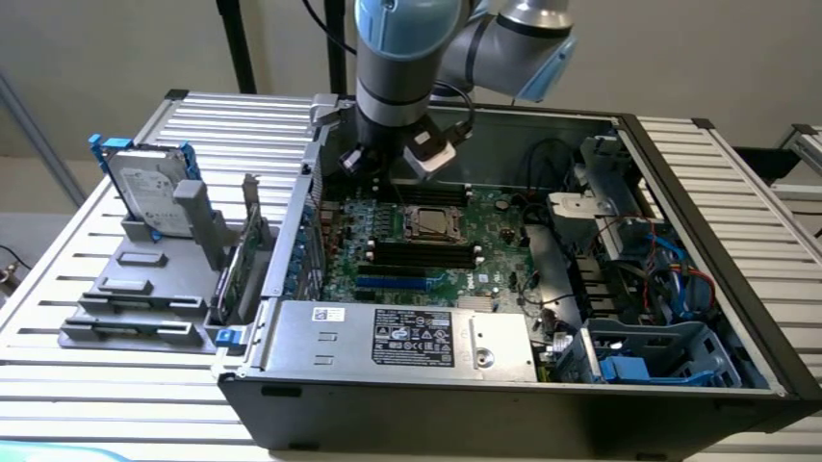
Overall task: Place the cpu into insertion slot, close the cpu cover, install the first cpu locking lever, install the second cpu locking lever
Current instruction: 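Install the first cpu locking lever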
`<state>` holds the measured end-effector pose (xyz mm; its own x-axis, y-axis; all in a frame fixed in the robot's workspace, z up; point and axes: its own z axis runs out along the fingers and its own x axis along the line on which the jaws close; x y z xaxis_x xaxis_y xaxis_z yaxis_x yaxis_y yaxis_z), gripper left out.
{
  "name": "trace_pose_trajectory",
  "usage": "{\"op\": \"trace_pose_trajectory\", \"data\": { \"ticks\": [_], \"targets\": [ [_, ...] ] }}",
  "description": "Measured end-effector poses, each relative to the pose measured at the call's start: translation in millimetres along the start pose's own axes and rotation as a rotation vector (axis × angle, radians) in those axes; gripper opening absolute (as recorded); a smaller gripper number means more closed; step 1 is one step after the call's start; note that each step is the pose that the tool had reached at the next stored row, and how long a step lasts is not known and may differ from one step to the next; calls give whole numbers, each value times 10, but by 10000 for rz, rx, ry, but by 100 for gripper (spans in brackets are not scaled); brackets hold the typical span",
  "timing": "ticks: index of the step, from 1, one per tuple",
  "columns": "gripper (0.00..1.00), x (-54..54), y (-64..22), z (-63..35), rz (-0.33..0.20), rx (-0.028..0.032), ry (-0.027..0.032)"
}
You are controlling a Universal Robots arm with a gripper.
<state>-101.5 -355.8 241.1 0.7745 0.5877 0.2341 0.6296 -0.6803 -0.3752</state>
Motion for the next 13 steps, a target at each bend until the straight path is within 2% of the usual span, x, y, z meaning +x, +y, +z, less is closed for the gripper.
{"op": "trace_pose_trajectory", "data": {
  "ticks": [8,11,13],
  "targets": [
    [11,119,23,21,157,-46,62],
    [11,189,54,26,187,-75,61],
    [11,244,85,28,198,-113,40]
  ]
}}
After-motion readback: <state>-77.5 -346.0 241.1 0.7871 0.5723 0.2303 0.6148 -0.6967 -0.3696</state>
